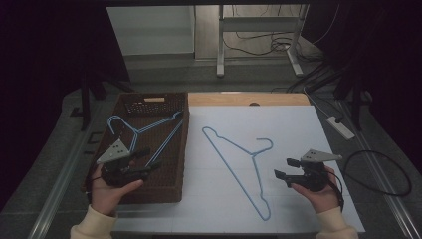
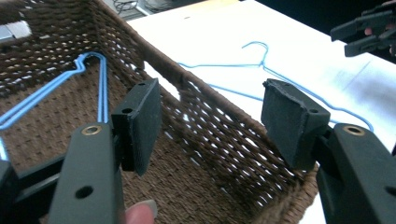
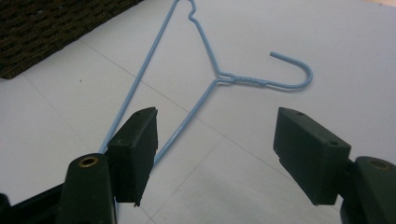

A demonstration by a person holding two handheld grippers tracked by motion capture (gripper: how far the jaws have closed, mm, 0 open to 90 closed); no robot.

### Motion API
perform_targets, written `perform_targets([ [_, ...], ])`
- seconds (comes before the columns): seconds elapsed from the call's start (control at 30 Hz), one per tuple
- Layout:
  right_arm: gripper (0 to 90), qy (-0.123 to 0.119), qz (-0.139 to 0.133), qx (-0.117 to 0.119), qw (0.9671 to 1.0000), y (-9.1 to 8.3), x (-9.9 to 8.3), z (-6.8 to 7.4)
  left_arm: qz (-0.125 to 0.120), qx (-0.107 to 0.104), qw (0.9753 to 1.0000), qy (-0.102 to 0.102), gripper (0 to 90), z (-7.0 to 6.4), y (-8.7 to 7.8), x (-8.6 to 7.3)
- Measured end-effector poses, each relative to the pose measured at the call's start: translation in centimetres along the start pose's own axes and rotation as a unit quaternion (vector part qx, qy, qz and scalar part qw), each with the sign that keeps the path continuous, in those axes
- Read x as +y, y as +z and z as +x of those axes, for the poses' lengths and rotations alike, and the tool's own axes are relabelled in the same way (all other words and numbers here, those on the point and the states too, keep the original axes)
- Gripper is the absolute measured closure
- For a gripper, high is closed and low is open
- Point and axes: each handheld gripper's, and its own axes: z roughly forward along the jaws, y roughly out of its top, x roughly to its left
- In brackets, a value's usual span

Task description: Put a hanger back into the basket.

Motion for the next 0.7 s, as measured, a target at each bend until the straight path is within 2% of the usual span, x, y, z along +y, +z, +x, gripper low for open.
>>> perform_targets([
  [0.27, 32.3, -0.008, -0.004, -0.002, 1.0000, -0.5, -0.7, 1.5, 0.009, -0.005, 0.9999, -0.002, 37.8, -0.7, 0.5, -1.4],
  [0.5, 32.8, -0.003, -0.007, -0.008, 0.9999, -0.5, -0.9, 1.6, 0.008, -0.007, 0.9999, -0.002, 37.3, -0.8, 0.8, -1.6],
  [0.7, 32.4, -0.004, -0.003, 0.000, 1.0000, -0.3, -0.9, 1.9, 0.007, -0.007, 0.9999, -0.001, 37.2, -0.6, 0.8, -1.5],
])
